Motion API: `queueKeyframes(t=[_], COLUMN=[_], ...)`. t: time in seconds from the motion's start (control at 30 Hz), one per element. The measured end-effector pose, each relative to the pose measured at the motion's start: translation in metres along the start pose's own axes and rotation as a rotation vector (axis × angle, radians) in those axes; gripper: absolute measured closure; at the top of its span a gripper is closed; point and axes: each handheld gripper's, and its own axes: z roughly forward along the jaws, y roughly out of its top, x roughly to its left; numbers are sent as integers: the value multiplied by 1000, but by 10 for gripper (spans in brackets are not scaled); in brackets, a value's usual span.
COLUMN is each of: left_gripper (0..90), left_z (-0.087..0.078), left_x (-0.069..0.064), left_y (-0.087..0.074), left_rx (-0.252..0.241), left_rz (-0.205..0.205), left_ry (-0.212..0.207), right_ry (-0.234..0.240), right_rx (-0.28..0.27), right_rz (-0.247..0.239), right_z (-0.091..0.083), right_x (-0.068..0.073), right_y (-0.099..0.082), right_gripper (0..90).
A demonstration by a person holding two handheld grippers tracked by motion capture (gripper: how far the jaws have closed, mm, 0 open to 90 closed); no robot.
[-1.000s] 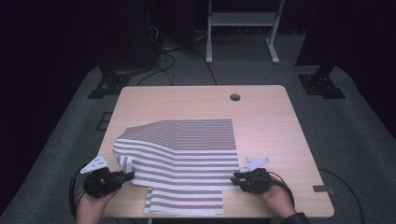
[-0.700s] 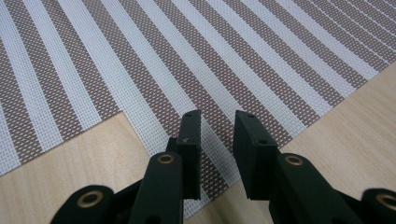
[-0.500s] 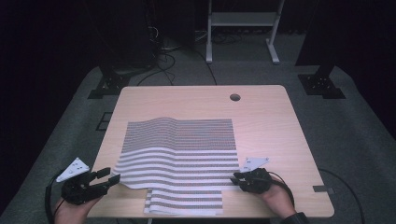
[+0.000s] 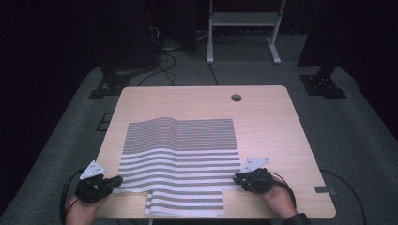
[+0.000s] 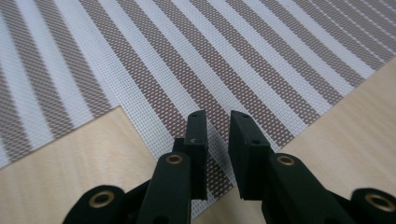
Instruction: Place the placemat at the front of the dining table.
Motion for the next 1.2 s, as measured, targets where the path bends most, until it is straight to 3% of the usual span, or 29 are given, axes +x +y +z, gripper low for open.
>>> queueKeyframes(t=[0.23, 0.5, 0.67, 0.87, 1.2], left_gripper=[837, 849, 851, 852, 853], left_z=[17, 23, 31, 39, 56], left_x=[0, -4, -5, -4, -3], left_y=[-6, -2, 7, 15, 34], left_rx=[86, 80, 82, 78, 82], left_rz=[15, 36, 59, 49, 70], left_ry=[-2, 10, 16, 17, 37], right_ry=[-11, -18, -36, -48, -77], right_rx=[9, 29, 40, 43, 50], right_rz=[20, -7, 9, 39, 70], right_z=[-1, -2, -4, -6, -6], right_x=[-4, -3, -7, -18, -29], right_y=[-1, -1, -2, -5, -5], right_gripper=[872, 892, 892, 892, 892])
